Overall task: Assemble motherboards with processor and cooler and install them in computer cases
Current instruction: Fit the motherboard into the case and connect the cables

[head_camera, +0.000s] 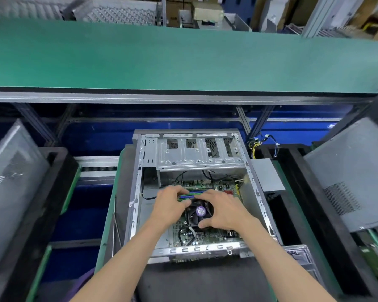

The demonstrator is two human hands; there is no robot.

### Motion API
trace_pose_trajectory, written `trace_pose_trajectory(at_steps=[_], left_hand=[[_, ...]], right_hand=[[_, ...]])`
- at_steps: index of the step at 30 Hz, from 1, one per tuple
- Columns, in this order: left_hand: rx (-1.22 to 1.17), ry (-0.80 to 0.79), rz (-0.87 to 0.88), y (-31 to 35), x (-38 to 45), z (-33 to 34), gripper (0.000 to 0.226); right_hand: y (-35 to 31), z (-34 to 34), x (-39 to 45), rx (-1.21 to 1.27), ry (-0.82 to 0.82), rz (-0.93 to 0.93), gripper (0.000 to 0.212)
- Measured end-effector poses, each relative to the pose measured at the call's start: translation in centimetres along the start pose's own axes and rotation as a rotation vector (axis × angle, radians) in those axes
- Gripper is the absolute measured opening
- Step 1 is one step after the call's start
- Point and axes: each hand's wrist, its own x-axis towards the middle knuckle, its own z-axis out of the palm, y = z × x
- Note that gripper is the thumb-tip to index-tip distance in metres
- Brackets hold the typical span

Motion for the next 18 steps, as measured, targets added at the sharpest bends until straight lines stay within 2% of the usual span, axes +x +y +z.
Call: trace_pose_trajectory(at_steps=[6, 11, 18], left_hand=[[0.003, 0.002, 0.084, -0.7, -1.6, -1.7, 0.024], [0.104, -0.006, 0.209, -1.1, -3.2, -2.6, 0.027], [0.212, 0.022, 0.309, -0.6, -5.9, -3.8, 0.025]], right_hand=[[-1.7, 0.0, -0.7, -0.092, 0.230, 0.007, 0.072], [-3.9, 0.5, -2.2, 0.043, 0.233, 0.002, 0.063], [-5.8, 0.3, -4.4, 0.067, 0.251, 0.014, 0.052]])
